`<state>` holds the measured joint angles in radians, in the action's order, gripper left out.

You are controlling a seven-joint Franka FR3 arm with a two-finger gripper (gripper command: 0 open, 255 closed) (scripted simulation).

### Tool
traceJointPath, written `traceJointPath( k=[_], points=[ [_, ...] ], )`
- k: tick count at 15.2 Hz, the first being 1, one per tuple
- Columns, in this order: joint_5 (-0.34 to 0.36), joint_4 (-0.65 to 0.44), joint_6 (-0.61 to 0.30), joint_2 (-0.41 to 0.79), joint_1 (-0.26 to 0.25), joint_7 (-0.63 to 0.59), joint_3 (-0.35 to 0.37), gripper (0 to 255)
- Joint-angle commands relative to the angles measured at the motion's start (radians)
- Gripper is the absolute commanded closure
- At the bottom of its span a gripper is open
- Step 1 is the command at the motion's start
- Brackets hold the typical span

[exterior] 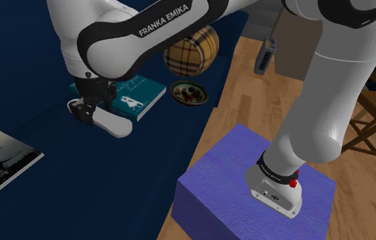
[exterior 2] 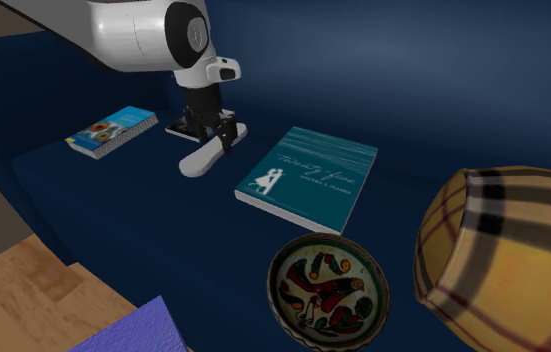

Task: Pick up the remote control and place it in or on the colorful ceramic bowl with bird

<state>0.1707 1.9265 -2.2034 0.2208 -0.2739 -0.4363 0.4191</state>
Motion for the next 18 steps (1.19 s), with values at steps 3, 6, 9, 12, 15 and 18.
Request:
traceJointPath(
  k=[3,6,9,12,15,18],
  points=[
    [-0.017,-0.024,0.047,-0.027,0.004,0.014,0.004,255],
    [-0.027,-0.047,0.083,-0.042,0.006,0.021,0.007,255],
    [-0.036,-0.072,0.120,-0.054,0.007,0.029,0.008,255],
    [-0.043,-0.100,0.157,-0.065,0.008,0.035,0.010,255],
    [-0.050,-0.129,0.195,-0.074,0.008,0.040,0.011,255],
    [-0.054,-0.157,0.228,-0.081,0.009,0.044,0.012,255]
  ],
)
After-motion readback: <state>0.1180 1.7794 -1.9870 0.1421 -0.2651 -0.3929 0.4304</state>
